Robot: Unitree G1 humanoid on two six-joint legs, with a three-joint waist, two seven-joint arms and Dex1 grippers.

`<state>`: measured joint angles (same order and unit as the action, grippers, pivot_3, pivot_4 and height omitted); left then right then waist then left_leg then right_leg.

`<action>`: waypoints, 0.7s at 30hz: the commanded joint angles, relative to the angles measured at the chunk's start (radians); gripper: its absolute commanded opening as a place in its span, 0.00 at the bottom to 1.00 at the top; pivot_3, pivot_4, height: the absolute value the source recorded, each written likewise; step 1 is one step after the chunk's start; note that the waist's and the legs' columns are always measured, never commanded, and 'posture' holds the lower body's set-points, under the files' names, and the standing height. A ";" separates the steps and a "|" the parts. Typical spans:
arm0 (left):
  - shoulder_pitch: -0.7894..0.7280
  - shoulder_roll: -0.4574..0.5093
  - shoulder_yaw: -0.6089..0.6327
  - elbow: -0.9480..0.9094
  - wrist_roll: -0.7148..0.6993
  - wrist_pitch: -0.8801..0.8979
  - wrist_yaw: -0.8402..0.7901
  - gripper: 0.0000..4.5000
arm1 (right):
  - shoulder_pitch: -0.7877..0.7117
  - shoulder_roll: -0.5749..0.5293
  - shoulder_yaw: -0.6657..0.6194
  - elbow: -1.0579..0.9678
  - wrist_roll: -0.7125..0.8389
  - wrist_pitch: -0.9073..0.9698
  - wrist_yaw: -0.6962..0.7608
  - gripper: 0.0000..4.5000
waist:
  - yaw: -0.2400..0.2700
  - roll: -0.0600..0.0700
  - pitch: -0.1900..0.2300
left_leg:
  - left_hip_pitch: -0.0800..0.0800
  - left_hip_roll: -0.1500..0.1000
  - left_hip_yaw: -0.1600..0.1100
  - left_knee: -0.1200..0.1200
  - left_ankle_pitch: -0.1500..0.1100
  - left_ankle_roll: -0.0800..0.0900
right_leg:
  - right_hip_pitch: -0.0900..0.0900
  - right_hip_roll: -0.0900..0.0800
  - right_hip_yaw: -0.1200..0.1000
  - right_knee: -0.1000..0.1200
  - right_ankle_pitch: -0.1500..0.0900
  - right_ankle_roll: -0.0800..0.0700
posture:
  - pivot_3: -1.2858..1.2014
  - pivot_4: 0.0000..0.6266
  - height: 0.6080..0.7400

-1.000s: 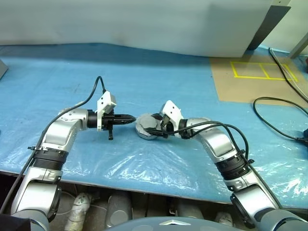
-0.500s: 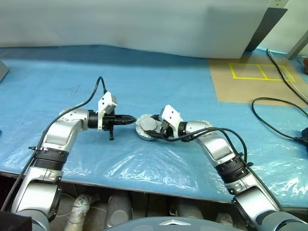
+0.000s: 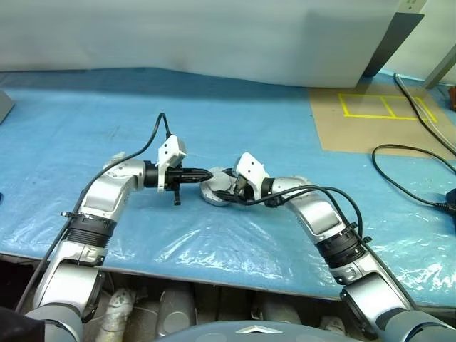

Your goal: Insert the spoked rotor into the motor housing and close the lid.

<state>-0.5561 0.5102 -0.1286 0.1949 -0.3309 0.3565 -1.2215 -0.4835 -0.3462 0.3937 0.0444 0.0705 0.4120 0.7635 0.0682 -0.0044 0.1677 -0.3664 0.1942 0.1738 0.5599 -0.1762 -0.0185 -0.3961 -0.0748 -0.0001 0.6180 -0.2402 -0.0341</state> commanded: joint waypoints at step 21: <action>-0.016 -0.015 -0.001 0.022 0.031 -0.044 0.038 0.00 | -0.020 0.086 0.021 0.241 -0.117 0.307 -0.228 0.66 | -0.001 0.000 -0.009 | 0.020 -0.003 -0.004 -0.025 -0.001 0.002 | 0.007 -0.001 0.004 -0.012 -0.004 0.007 | 0.52 0.24 1.00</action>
<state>-0.5613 0.4930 -0.1428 0.2338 -0.2948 0.3244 -1.1862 -0.5643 -0.2243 0.3719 0.1042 0.0637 0.6319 0.6123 0.0677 -0.0046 0.1586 -0.3465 0.1907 0.1702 0.5345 -0.1775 -0.0169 -0.3893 -0.0763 0.0035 0.6056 -0.2447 -0.0265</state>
